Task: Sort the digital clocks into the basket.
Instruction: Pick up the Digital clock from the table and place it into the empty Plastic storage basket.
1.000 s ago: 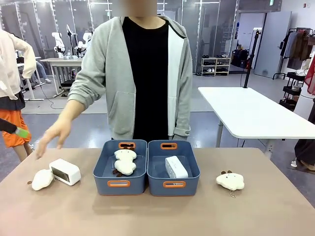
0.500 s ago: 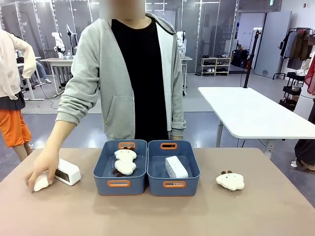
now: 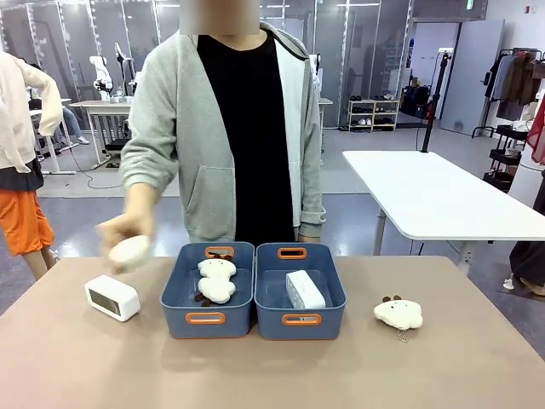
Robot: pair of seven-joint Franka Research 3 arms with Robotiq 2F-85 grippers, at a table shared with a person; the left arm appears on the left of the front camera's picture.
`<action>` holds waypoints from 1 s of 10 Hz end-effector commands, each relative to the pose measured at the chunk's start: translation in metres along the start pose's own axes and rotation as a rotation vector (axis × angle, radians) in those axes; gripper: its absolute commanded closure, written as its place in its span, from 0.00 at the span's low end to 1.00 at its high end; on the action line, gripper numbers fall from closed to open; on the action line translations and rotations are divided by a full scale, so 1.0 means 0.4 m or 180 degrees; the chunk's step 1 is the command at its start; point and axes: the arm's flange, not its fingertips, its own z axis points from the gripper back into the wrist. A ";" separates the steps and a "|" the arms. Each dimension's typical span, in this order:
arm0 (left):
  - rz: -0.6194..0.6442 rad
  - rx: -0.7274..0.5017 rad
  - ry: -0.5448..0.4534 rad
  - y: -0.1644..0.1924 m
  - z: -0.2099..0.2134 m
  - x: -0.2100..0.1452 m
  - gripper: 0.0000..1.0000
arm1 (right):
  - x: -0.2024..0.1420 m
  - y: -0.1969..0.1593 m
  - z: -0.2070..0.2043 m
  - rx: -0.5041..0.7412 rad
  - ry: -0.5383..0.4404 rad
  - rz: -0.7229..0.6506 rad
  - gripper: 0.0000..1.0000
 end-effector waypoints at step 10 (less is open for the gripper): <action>-0.0877 0.0929 0.2254 -0.202 -0.781 -0.193 0.00 | -0.005 0.001 0.003 0.0043 -0.0001 0.0003 0.00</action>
